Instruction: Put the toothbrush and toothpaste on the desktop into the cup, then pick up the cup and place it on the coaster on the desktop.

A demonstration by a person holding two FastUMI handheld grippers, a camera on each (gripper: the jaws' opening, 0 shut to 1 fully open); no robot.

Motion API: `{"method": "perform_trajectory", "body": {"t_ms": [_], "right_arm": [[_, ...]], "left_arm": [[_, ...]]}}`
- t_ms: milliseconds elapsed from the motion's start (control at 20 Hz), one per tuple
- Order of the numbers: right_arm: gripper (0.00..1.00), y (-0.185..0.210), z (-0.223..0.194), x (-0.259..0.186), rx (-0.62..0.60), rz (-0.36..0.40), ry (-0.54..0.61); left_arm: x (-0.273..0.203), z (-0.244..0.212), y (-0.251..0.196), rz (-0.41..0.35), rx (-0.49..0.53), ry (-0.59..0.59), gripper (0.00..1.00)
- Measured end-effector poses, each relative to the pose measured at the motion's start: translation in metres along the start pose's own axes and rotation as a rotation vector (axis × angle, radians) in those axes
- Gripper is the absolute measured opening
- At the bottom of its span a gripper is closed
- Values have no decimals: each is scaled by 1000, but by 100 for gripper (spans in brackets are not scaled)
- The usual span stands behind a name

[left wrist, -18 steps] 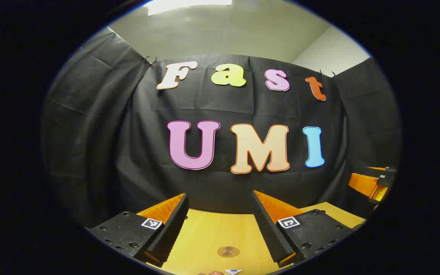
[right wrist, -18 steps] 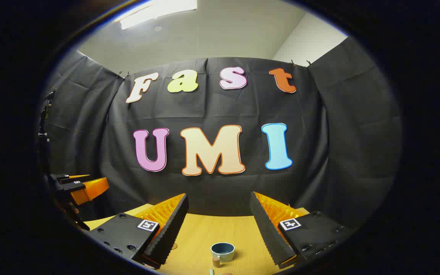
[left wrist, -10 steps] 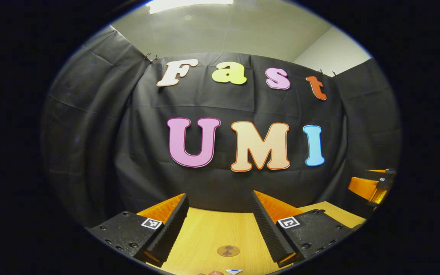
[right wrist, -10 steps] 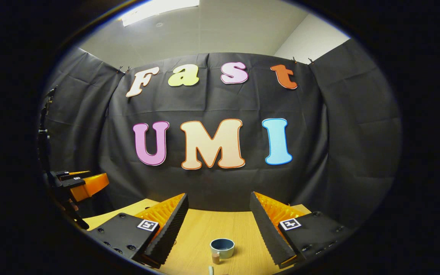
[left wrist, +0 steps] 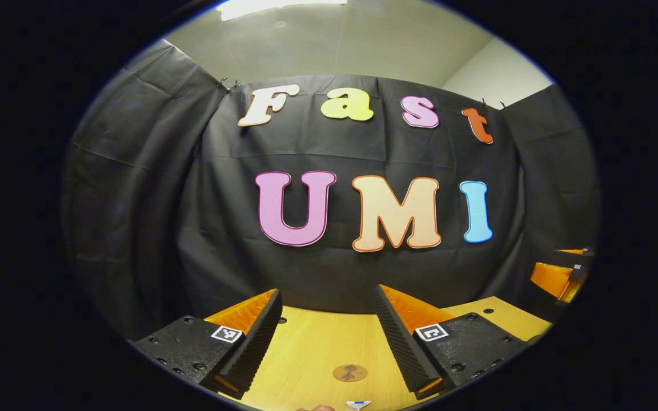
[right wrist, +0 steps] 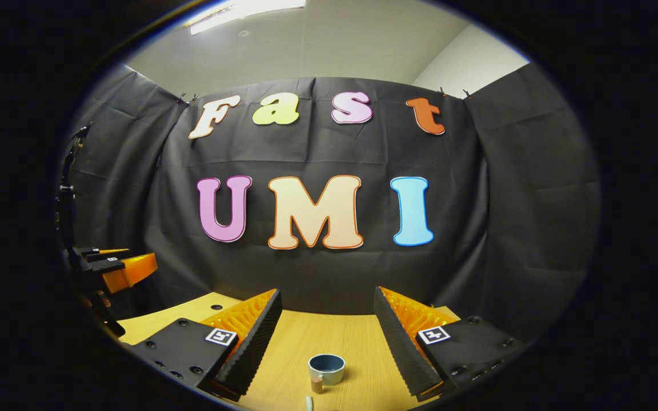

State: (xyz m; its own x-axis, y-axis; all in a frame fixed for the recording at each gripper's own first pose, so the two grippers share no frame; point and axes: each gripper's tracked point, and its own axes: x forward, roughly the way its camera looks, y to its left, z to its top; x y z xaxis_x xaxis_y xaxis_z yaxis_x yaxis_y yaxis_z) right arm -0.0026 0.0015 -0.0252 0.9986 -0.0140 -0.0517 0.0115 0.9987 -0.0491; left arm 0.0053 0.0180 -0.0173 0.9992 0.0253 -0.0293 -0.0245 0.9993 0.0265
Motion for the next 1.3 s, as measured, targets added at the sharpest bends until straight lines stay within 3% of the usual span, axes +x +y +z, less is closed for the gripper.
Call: {"method": "perform_trajectory", "body": {"t_ms": [350, 800, 1000, 1300], "right_arm": [[99, 6, -67, 9, -41, 61, 193], [99, 1, -199, 3, -99, 90, 555], [99, 8, -264, -17, -91, 122, 790], [100, 19, -312, -30, -87, 134, 982]], "left_arm": [[-2, -6, 8, 20, 16, 25, 94], [-6, 2, 7, 51, 32, 15, 93], [-12, -6, 12, 60, 38, 28, 94], [-21, -17, 35, 105, 41, 51, 94]]}}
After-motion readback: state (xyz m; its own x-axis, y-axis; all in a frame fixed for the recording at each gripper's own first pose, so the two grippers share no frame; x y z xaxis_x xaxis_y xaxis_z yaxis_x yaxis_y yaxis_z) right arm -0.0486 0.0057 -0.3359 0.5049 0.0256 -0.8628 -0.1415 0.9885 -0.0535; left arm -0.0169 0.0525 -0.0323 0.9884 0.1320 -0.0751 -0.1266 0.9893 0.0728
